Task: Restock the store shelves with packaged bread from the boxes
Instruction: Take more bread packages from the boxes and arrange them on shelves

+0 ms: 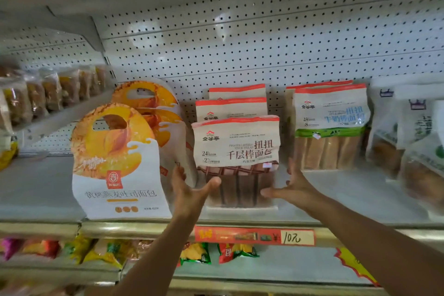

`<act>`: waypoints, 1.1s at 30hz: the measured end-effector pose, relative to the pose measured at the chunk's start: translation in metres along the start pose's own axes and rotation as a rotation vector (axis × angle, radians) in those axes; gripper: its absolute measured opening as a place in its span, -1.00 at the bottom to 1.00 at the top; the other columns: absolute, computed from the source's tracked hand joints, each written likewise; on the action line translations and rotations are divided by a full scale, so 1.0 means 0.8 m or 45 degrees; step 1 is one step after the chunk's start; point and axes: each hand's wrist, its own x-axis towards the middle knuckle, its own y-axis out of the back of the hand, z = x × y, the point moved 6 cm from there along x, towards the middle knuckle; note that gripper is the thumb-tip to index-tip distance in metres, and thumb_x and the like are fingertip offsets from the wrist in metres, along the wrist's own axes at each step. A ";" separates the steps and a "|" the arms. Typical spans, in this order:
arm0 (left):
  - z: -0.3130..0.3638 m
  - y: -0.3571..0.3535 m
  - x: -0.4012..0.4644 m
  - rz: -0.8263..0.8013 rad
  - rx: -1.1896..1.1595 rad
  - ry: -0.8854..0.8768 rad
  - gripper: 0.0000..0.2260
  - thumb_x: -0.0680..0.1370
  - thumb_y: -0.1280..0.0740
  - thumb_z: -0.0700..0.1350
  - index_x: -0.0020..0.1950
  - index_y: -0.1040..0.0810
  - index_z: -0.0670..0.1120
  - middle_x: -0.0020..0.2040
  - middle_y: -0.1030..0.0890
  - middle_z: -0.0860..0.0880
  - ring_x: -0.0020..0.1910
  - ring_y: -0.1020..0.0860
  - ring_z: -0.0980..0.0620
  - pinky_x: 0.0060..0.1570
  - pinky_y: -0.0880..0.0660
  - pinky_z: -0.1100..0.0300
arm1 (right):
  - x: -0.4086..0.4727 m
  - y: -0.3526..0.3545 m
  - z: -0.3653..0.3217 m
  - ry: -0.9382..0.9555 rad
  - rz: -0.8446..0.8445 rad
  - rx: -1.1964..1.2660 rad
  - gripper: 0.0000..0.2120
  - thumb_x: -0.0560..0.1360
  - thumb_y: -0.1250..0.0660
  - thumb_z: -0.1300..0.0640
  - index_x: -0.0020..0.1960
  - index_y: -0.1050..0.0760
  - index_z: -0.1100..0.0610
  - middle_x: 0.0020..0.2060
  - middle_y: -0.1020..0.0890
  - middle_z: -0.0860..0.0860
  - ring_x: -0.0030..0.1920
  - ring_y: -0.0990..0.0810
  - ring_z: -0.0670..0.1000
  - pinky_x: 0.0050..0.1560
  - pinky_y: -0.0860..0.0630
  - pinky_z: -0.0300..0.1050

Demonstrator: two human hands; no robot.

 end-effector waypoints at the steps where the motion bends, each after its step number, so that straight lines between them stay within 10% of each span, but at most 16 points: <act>1: -0.012 -0.006 0.013 -0.125 -0.011 0.046 0.27 0.07 -0.62 0.33 0.59 -0.03 -0.03 0.54 -0.22 -0.02 0.51 -0.23 -0.05 0.45 -0.29 -0.07 | 0.007 -0.006 0.000 0.004 -0.001 -0.019 0.39 0.07 -0.71 -0.06 0.56 0.22 -0.16 0.58 0.02 -0.06 0.51 -0.19 0.16 0.40 -0.33 0.15; 8: -0.029 -0.042 0.064 -0.538 -0.198 -0.170 -0.09 0.22 -0.66 -0.27 0.47 -0.28 -0.08 0.29 -0.56 -0.04 0.25 -0.57 0.10 0.08 -0.59 0.19 | 0.046 -0.045 -0.010 0.336 0.005 0.188 0.03 0.12 -0.69 0.28 0.42 -0.21 -0.07 0.28 -0.52 -0.07 0.29 -0.52 -0.01 0.02 -0.57 -0.25; 14: -0.023 -0.048 0.090 -0.724 -0.117 -0.172 -0.29 0.31 -0.62 -0.15 0.40 -0.43 -0.13 0.25 -0.63 -0.06 0.26 -0.58 -0.02 0.27 -0.52 -0.02 | 0.075 -0.043 0.003 0.293 0.138 0.007 0.40 -0.20 -0.71 -0.23 0.48 -0.02 -0.28 0.42 -0.32 -0.03 0.41 -0.34 0.05 0.35 -0.42 0.18; 21: -0.013 -0.086 0.092 -0.817 -0.163 -0.148 -0.35 0.35 -0.56 -0.36 0.40 -0.45 -0.10 0.26 -0.63 -0.06 0.27 -0.58 -0.01 0.25 -0.53 0.01 | 0.081 -0.015 -0.011 0.267 -0.179 0.110 -0.07 0.11 -0.70 0.19 0.38 -0.38 -0.05 0.14 -0.66 -0.09 0.15 -0.63 -0.06 0.08 -0.59 -0.14; 26: -0.018 -0.106 0.104 -0.795 -0.194 -0.125 -0.27 0.28 -0.62 -0.32 0.39 -0.44 -0.05 0.23 -0.64 -0.02 0.25 -0.59 0.01 0.18 -0.57 0.06 | 0.092 0.005 -0.005 0.226 -0.160 0.108 -0.08 0.03 -0.71 0.10 0.34 -0.46 0.16 0.07 -0.69 -0.03 0.13 -0.65 -0.03 0.04 -0.60 -0.18; 33: -0.030 -0.101 0.122 -0.707 -0.231 -0.136 -0.36 0.28 -0.60 -0.35 0.32 -0.52 -0.11 0.17 -0.67 -0.05 0.18 -0.63 -0.02 0.08 -0.59 0.15 | 0.109 -0.008 -0.017 0.287 -0.120 0.098 -0.18 0.13 -0.69 0.25 0.30 -0.45 -0.06 0.05 -0.70 -0.09 0.07 -0.66 -0.09 0.03 -0.61 -0.16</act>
